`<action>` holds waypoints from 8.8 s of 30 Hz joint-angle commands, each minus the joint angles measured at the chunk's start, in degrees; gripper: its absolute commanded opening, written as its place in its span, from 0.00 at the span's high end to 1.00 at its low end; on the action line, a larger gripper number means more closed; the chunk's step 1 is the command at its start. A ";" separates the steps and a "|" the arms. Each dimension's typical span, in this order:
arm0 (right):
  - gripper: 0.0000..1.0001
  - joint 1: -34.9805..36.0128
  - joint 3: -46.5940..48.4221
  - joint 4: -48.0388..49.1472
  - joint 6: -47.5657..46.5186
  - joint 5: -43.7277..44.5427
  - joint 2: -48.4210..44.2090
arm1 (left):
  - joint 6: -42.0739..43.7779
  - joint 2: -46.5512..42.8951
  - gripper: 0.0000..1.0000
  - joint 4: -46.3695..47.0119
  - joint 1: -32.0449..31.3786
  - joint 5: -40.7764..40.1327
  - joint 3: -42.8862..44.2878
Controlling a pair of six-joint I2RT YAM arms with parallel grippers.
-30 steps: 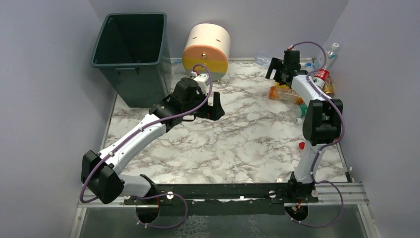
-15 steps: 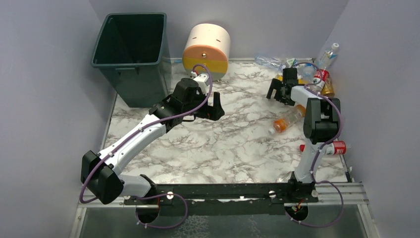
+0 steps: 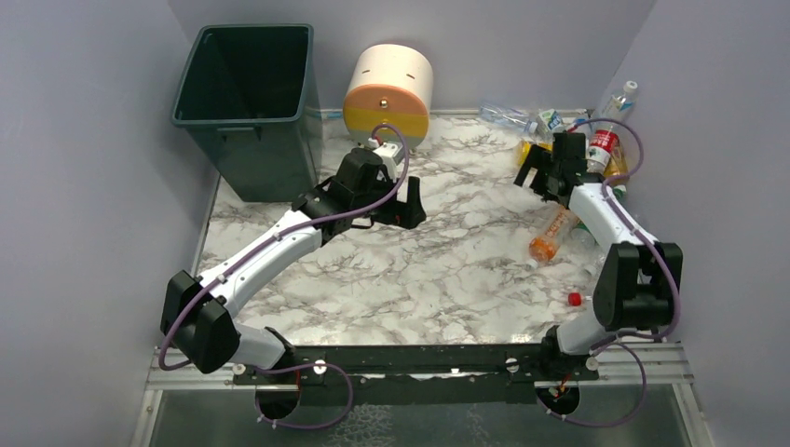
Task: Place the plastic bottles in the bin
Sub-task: Pick up the plastic bottle at the center of the board, then place the plastic bottle in the trash bin.
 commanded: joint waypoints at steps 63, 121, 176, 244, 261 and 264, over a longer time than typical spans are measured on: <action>0.55 -0.40 -7.94 -7.15 7.84 -5.03 -3.07 | 0.07 -1.82 0.01 5.62 -1.16 2.06 -1.83; 0.56 42.24 -7.26 13.72 9.64 -19.49 -15.73 | -15.29 -3.94 0.01 14.28 1.78 -6.47 -3.24; 0.56 46.72 -3.76 18.62 11.68 -23.48 -11.71 | -15.31 -5.62 0.36 15.02 3.10 -8.09 -5.57; 0.01 46.81 -16.78 3.26 12.58 -20.45 -33.04 | -5.47 2.92 0.42 32.86 44.39 -18.58 23.53; 0.01 46.81 -13.84 -2.22 12.80 -14.65 -34.70 | -7.28 9.43 0.39 28.94 47.42 -24.98 32.57; 0.01 46.76 -10.14 -6.11 12.20 -10.55 -32.70 | -8.15 12.54 0.34 23.45 48.59 -26.54 34.95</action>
